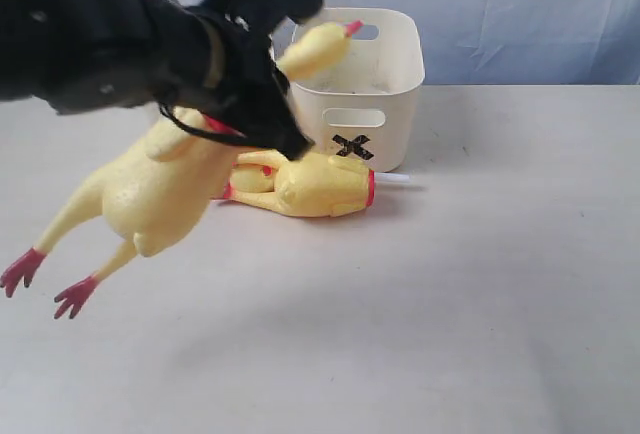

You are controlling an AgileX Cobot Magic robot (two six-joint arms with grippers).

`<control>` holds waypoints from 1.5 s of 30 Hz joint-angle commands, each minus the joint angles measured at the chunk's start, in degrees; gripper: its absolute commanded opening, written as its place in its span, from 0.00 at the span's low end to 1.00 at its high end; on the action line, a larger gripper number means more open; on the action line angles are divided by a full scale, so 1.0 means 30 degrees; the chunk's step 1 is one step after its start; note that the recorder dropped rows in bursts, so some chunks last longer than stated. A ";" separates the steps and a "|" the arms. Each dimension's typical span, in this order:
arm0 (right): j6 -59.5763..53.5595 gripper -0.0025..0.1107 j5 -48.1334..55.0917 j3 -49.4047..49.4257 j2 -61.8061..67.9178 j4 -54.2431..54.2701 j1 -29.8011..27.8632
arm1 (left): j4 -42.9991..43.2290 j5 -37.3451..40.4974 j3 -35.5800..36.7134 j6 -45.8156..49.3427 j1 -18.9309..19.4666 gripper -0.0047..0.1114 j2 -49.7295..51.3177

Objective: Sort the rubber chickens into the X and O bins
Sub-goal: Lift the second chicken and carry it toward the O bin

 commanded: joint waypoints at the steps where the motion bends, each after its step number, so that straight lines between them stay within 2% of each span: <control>1: -0.0070 0.01 -0.0124 0.0031 -0.0100 -0.0062 0.0063 | -0.0989 -0.1075 -0.0025 0.0017 0.2358 0.04 -0.1679; 9: -0.0070 0.01 -0.0124 0.0031 -0.0100 -0.0062 0.0063 | -0.3277 -0.4045 -0.0025 0.0017 0.7552 0.04 -0.3476; 16: -0.0070 0.01 -0.0124 0.0031 -0.0100 -0.0062 0.0063 | -0.7945 -0.8913 -0.0025 0.0017 1.2400 0.04 -0.3475; 20: -0.0070 0.01 -0.0124 0.0031 -0.0100 -0.0062 0.0063 | -0.9566 -1.2268 -0.0025 -0.0297 1.4162 0.04 -0.3100; 24: -0.0070 0.01 -0.0124 0.0031 -0.0100 -0.0062 0.0063 | -0.9299 -1.6275 -0.0105 -0.3983 1.5600 0.04 -0.2462; 26: -0.0070 0.01 -0.0124 0.0031 -0.0100 -0.0062 0.0063 | -0.8302 -1.8040 -0.0472 -0.6650 1.6152 0.04 -0.1813; 30: -0.0070 0.01 -0.0124 0.0031 -0.0100 -0.0062 0.0063 | -0.3870 -2.2732 -0.1548 -1.3593 1.6927 0.04 0.0548; 32: -0.0070 0.01 -0.0124 0.0031 -0.0100 -0.0062 0.0063 | -0.3018 -2.4154 -0.2263 -1.3984 1.6964 0.04 0.1762; 37: -0.0070 0.01 -0.0124 0.0031 -0.0100 -0.0062 0.0063 | -0.2965 -2.7129 -0.4001 -1.4440 1.6964 0.04 0.4512; 45: -0.0070 0.01 -0.0124 0.0031 -0.0100 -0.0062 0.0063 | -0.2755 -2.8231 -0.6677 -1.5101 1.6591 0.04 0.7810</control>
